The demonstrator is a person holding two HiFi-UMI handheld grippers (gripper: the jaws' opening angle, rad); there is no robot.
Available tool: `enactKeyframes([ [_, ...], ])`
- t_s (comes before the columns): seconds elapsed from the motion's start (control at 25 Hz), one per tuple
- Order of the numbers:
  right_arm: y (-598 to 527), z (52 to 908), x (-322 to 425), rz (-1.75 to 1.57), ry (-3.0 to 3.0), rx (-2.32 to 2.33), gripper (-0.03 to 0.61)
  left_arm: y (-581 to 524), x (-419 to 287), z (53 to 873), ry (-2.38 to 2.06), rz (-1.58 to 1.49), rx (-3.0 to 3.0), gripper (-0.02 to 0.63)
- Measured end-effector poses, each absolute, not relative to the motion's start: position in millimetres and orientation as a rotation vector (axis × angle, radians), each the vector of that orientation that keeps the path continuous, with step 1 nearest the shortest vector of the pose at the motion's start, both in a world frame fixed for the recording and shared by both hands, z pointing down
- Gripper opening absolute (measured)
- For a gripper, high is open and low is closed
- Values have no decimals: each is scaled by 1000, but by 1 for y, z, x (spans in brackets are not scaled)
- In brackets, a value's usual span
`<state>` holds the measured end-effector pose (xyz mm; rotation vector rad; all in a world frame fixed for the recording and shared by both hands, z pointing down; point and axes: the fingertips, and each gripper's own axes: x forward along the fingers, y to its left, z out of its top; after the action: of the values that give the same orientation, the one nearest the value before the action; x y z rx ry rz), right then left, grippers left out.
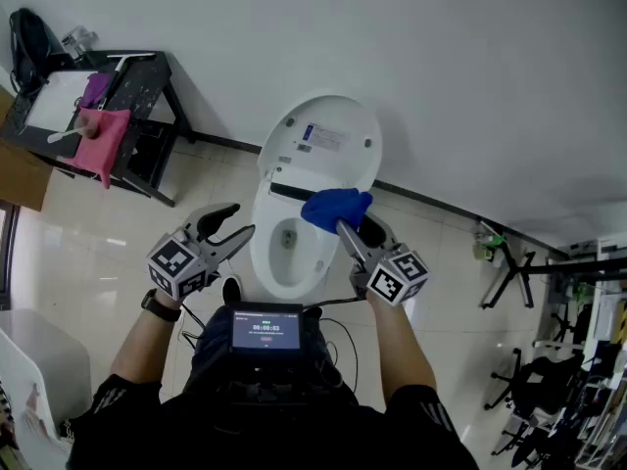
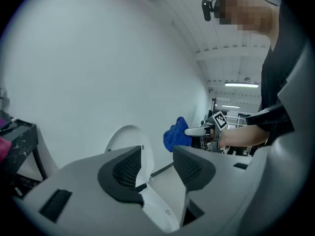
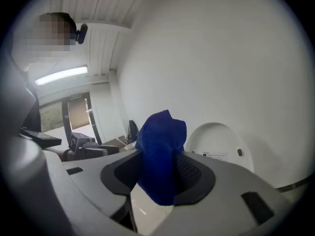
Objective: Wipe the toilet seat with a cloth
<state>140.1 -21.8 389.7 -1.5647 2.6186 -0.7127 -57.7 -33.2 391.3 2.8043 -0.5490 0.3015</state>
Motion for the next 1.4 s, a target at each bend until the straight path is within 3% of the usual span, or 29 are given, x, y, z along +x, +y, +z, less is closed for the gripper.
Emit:
enactKeyframes([
  [1.0,-134,775,44,-1171,3136,-1522,186,-46,-101,567,-565,459,2581,210],
  [1.4,-169,922,-2,-1092,3414,-1574,187,-48,-116,627,-676,442,2448,211],
])
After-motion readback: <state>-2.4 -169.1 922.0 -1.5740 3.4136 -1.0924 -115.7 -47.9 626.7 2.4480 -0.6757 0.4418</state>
